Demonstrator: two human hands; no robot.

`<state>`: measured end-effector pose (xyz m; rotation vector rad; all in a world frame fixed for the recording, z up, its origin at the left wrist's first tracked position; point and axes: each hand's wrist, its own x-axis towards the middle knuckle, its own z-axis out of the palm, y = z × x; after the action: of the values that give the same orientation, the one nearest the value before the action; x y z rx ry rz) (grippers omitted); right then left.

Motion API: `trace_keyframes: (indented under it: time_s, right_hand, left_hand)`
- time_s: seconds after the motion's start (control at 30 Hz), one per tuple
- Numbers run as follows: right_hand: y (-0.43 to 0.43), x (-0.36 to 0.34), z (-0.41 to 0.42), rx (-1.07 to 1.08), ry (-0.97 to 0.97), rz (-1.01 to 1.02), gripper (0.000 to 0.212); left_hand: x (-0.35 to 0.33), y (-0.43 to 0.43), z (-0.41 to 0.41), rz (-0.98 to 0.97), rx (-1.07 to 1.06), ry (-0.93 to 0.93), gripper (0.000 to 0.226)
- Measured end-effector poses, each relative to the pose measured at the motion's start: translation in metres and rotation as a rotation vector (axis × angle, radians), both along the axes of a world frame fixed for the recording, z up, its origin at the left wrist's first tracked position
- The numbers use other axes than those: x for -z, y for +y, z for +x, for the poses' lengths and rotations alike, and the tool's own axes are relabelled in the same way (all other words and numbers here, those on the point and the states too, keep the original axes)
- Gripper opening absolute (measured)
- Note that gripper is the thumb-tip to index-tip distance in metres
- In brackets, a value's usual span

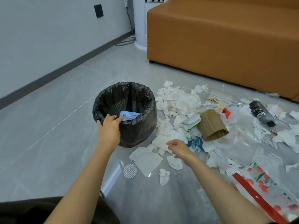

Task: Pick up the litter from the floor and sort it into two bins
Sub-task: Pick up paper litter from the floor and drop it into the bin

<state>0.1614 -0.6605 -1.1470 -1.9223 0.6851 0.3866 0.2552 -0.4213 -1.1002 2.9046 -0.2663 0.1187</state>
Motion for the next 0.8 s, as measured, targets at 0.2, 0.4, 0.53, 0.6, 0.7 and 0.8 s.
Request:
trace_keyframes:
  time_s: [0.2,0.4,0.53,0.6,0.7,0.8]
  right_hand:
    - [0.022,0.043,-0.001,-0.341,-0.018,-0.239,0.045]
    - [0.045,0.083,0.008,-0.626,0.115,-0.271,0.060]
    - [0.055,0.093,0.000,-0.706,0.078,-0.501,0.059]
    - [0.058,0.096,-0.004,-0.722,0.010,-0.604,0.056]
    - [0.060,0.097,-0.003,-0.716,0.001,-0.663,0.038]
    - [0.056,0.098,-0.008,-0.674,0.071,-0.613,0.024]
  left_hand:
    - [0.003,-0.019,-0.007,-0.049,0.215,-0.185,0.050]
    - [0.015,-0.025,-0.003,-0.089,0.239,-0.155,0.040]
    - [0.020,-0.021,-0.001,-0.104,0.220,-0.175,0.038]
    - [0.025,-0.020,0.001,-0.103,0.219,-0.209,0.038]
    - [0.025,-0.019,0.002,-0.124,0.209,-0.194,0.038]
    - [0.019,-0.020,-0.002,-0.151,0.190,-0.131,0.038]
